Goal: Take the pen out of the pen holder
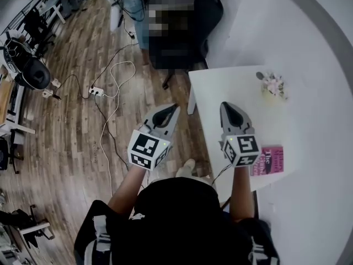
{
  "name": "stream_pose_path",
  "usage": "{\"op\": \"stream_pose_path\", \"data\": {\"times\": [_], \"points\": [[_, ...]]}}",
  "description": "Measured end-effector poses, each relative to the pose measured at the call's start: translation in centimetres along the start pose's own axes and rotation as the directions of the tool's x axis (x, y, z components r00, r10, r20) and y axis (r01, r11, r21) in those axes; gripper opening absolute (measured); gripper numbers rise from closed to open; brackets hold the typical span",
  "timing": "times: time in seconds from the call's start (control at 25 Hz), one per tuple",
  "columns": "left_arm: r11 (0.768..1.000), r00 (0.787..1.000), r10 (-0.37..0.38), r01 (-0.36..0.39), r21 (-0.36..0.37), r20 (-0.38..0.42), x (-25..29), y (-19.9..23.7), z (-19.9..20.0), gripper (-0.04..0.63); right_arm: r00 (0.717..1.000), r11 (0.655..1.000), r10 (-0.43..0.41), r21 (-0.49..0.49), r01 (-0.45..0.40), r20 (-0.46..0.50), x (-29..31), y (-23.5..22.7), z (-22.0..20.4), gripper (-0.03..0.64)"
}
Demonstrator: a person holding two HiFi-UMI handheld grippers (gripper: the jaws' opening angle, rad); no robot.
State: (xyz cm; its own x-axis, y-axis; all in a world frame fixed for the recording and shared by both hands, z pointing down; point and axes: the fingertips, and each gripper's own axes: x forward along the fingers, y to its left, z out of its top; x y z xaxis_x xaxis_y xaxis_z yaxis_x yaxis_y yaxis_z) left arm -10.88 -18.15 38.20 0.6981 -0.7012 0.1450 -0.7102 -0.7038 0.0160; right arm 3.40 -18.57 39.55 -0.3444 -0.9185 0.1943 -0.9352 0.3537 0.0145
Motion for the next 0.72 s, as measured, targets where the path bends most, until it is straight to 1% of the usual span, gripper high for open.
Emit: {"op": "stream_pose_path", "data": {"times": [0.2,0.4,0.48,0.6,0.72], "points": [[0.999,0.999,-0.035,0.035,0.010,-0.030,3.8,-1.2,-0.2,0.018,1.000,1.000,-0.014,0.026,0.014,-0.013,0.6,-3.2,-1.0,0.034],[0.997,0.996,-0.068,0.069,0.021,-0.058,6.4,-3.0,-1.1,0.018,0.999,0.998,-0.027,0.052,0.029,-0.040,0.1,-5.9,-2.8,0.034],[0.997,0.994,-0.076,0.078,0.023,-0.082,7.6,-3.5,-1.8,0.018,0.998,0.997,-0.032,0.062,0.035,-0.059,0.0,-6.8,-3.7,0.034],[0.992,0.985,-0.116,0.121,0.030,-0.130,8.7,-4.4,-2.7,0.018,0.996,0.995,-0.049,0.079,0.055,-0.079,-0.5,-7.8,-4.4,0.034],[0.988,0.983,-0.149,0.153,0.034,-0.111,10.3,-4.9,-2.4,0.018,0.992,0.992,-0.078,0.093,0.087,-0.100,-0.9,-8.7,-5.2,0.034]]}}
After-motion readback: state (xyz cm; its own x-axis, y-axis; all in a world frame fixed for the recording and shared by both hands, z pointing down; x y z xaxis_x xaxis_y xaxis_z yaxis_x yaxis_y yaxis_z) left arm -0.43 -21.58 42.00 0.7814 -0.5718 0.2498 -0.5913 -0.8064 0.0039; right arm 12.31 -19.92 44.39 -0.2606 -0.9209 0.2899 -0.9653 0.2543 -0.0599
